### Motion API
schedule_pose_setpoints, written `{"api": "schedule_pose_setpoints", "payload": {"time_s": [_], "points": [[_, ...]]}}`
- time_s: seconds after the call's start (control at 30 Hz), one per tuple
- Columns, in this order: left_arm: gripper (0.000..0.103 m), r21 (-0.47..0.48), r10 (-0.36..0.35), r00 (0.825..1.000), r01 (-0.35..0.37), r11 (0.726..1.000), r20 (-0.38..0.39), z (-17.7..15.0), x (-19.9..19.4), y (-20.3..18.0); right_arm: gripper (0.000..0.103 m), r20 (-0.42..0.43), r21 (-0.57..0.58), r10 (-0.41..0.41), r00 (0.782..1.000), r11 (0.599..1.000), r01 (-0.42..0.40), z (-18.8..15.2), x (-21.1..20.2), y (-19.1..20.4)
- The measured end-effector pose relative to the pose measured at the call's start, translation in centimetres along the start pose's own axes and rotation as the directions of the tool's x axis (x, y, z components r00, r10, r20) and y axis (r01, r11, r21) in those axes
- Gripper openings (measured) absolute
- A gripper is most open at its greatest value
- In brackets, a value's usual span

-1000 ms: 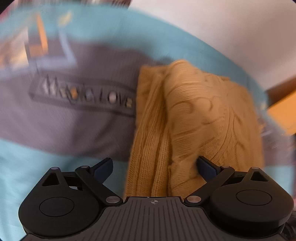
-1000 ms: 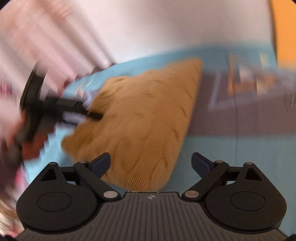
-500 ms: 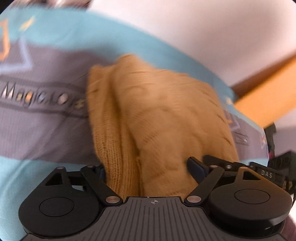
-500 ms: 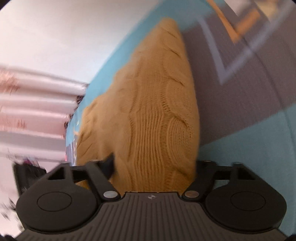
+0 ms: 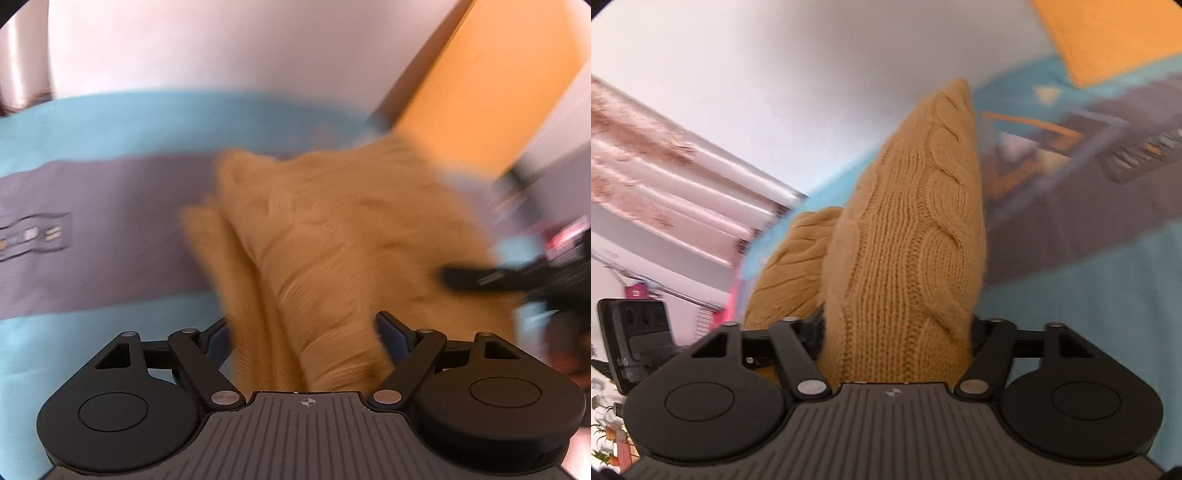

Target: Fold small clothes

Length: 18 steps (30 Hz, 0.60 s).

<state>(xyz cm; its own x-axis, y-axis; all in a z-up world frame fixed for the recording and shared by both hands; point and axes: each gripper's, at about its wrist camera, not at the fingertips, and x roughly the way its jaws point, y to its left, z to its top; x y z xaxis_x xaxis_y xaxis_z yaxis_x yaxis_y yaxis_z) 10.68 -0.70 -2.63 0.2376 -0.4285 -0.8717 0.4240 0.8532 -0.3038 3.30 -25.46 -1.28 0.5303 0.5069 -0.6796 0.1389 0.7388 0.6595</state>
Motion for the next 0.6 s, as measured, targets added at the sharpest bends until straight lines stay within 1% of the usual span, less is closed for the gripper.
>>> {"api": "schedule_pose_setpoints", "payload": {"time_s": [0.03, 0.07, 0.1, 0.13, 0.17, 0.2, 0.27, 0.33, 0.37, 0.47, 0.5, 0.53, 0.57, 0.6], "points": [[0.103, 0.041, 0.107, 0.993, -0.105, 0.994, -0.055, -0.4, 1.6, -0.8, 0.081, -0.009, 0.020, -0.052, 0.999, 0.998, 0.052, -0.4, -0.3, -1.5], [0.103, 0.075, 0.163, 0.983, -0.156, 0.985, -0.086, -0.6, 2.5, -1.5, 0.081, -0.021, 0.047, -0.124, 0.992, 0.991, 0.125, -0.7, 0.0, -2.4], [0.103, 0.082, 0.157, 0.984, -0.150, 0.985, -0.080, -1.0, 2.6, -1.9, 0.081, -0.038, 0.064, -0.202, 0.979, 0.977, 0.204, -1.2, 0.3, -3.2], [0.103, 0.077, 0.138, 0.988, -0.132, 0.988, -0.069, -1.3, 2.2, -2.4, 0.081, -0.044, 0.062, -0.277, 0.960, 0.958, 0.280, -1.9, 0.5, -3.7], [0.103, 0.084, 0.142, 0.988, -0.137, 0.987, -0.064, -1.5, 1.8, -2.9, 0.081, -0.036, 0.055, -0.293, 0.955, 0.954, 0.295, -2.6, 0.3, -3.9], [0.103, 0.096, 0.162, 0.985, -0.156, 0.983, -0.059, -1.7, 1.6, -3.3, 0.082, -0.027, 0.058, -0.269, 0.963, 0.961, 0.271, -3.3, -0.1, -3.9], [0.103, 0.115, 0.212, 0.976, -0.205, 0.972, -0.057, -2.2, 1.2, -4.3, 0.086, -0.026, 0.033, -0.264, 0.964, 0.964, 0.265, -4.6, -0.9, -3.4], [0.103, 0.096, 0.238, 0.968, -0.230, 0.968, -0.076, -2.7, 0.8, -4.5, 0.088, -0.042, -0.010, -0.280, 0.959, 0.960, 0.280, -5.9, -1.5, -2.6], [0.103, 0.085, 0.247, 0.965, -0.240, 0.967, -0.083, -2.7, 0.5, -3.9, 0.089, -0.049, -0.025, -0.287, 0.957, 0.958, 0.286, -6.4, -1.8, -2.5], [0.103, 0.065, 0.291, 0.951, -0.286, 0.956, -0.102, -3.6, -0.7, -4.2, 0.090, -0.100, -0.103, -0.331, 0.938, 0.942, 0.321, -8.5, -2.0, -1.7], [0.103, 0.059, 0.301, 0.948, -0.296, 0.953, -0.106, -3.3, -1.6, -3.4, 0.090, -0.118, -0.123, -0.339, 0.933, 0.938, 0.325, -9.1, -1.9, -1.4], [0.103, 0.050, 0.315, 0.943, -0.311, 0.949, -0.110, -3.6, -2.3, -3.5, 0.089, -0.146, -0.147, -0.349, 0.926, 0.933, 0.328, -9.8, -1.9, -1.0], [0.103, 0.048, 0.333, 0.936, -0.329, 0.943, -0.116, -3.8, -2.7, -3.7, 0.089, -0.164, -0.173, -0.365, 0.916, 0.925, 0.338, -10.5, -1.9, -0.7], [0.103, 0.055, 0.369, 0.921, -0.365, 0.930, -0.127, -3.5, -2.2, -3.8, 0.089, -0.169, -0.202, -0.385, 0.908, 0.915, 0.350, -11.1, -1.9, -0.3]]}}
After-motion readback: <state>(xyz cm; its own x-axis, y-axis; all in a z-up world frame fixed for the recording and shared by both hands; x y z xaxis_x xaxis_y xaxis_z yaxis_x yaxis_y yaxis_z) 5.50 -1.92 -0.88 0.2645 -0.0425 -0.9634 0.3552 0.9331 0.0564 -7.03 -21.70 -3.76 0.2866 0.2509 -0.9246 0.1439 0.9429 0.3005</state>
